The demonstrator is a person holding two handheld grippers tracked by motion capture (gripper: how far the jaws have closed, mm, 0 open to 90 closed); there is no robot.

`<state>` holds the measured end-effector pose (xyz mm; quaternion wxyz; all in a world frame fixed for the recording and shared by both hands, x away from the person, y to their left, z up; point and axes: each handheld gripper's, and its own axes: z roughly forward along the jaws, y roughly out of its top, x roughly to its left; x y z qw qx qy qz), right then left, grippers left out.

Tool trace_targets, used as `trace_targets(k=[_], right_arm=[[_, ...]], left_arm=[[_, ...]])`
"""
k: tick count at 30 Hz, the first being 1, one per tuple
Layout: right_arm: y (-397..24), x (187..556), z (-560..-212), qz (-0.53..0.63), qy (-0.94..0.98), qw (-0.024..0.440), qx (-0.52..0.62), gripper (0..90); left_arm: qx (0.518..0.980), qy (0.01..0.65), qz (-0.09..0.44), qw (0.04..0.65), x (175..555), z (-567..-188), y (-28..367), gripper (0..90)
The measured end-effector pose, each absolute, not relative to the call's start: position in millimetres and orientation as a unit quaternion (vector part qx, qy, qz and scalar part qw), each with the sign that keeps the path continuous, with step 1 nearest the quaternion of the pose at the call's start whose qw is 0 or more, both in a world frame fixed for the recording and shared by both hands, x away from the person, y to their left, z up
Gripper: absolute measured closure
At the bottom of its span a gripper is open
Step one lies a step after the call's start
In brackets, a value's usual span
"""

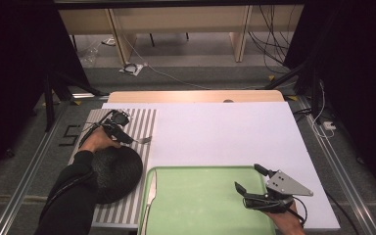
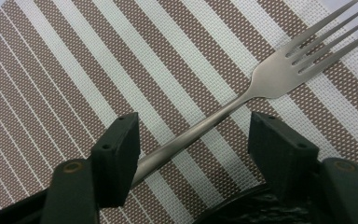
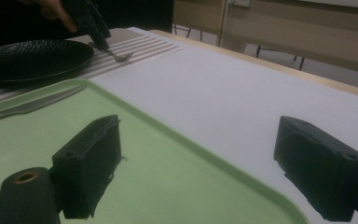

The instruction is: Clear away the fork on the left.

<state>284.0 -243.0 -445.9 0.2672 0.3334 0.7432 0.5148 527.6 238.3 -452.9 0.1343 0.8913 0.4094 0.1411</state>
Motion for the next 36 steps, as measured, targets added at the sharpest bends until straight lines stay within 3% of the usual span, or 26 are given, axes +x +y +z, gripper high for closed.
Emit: trace_targets(k=[17,36], right_arm=[[-243.5,284.2,-445.6,0.515,0.743,0.267,0.334,15.7],[-243.3,283.9,-445.4,0.516,0.744,0.267,0.332,15.8]], left_arm=[[0.905,0.39,0.125,0.114,530.9,-461.5,236.9,44.4],[0.914,0.373,0.112,0.113,535.0,-463.6,238.7,46.7]])
